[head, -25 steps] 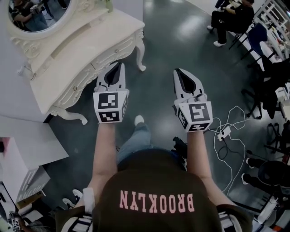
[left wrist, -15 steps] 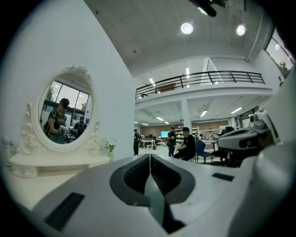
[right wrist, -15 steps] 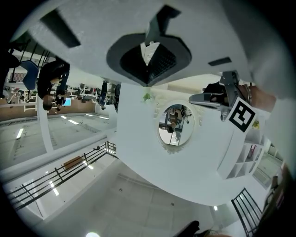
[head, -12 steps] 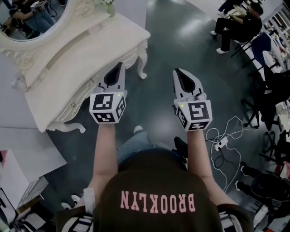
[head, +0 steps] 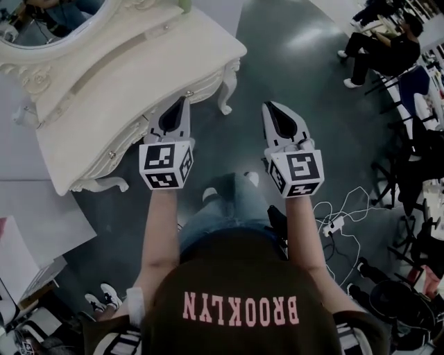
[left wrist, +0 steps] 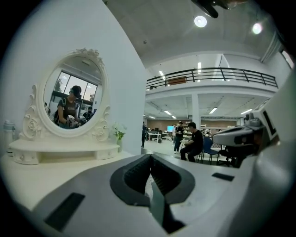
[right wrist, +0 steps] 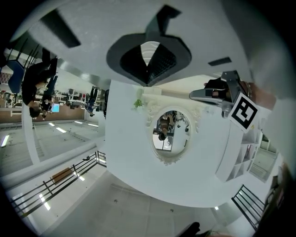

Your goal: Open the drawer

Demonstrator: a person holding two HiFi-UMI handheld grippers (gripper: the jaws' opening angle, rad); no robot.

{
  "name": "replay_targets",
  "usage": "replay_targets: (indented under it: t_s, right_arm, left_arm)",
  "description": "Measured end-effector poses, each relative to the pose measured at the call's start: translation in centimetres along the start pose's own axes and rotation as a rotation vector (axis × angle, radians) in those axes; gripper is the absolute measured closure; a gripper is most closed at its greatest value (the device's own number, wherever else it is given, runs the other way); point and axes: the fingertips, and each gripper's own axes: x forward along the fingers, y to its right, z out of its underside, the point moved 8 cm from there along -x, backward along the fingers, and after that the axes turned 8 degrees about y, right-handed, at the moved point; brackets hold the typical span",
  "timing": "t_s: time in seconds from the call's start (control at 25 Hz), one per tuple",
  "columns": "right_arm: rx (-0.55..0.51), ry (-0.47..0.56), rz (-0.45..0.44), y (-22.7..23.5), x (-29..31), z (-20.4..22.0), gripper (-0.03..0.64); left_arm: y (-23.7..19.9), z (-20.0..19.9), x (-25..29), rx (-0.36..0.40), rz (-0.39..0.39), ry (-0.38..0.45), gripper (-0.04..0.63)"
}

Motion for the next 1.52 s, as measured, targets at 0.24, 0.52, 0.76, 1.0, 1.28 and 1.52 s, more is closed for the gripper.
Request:
replay_targets:
  t_s: [0.24,0.52,0.76,1.0,1.28,1.52]
  right_arm:
    - [0.028,-0.019,-0.062,2.0,3.4,1.8,0.620]
    - [0.051,-0.052,-0.165,6.8,9.0,4.3,0.620]
    - [-0.029,-0.077,-0.302,9.7,14.0,6.0,0.620]
    - [0.041,-0.126,-0.347,13.0,18.3,8.2,0.620]
    - [0.117,-0.213,-0.370,15.9,21.6,11.7,0.620]
    - [0.116,-0.303,-0.427,16.5,23.6,15.4,0.620]
  left_arm:
    - [-0.4,1.6,1.9,0.004,-0.059,-0.025,0.588]
    - [-1.1,4.1,6.0,-0.039,-0.202,-0.078,0.588]
    - [-1.0,6.7,9.5,-0.130,-0.265,-0.141,0.476]
    - [-0.9,9.8,11.9,-0.146,-0.393,-0.226,0.449]
    - [-0.8,13.2,14.6,-0.165,-0.495,-0.321,0.449]
    - [-1.7,17.2,16.3,-0.201,-0.582,-0.403,0.449]
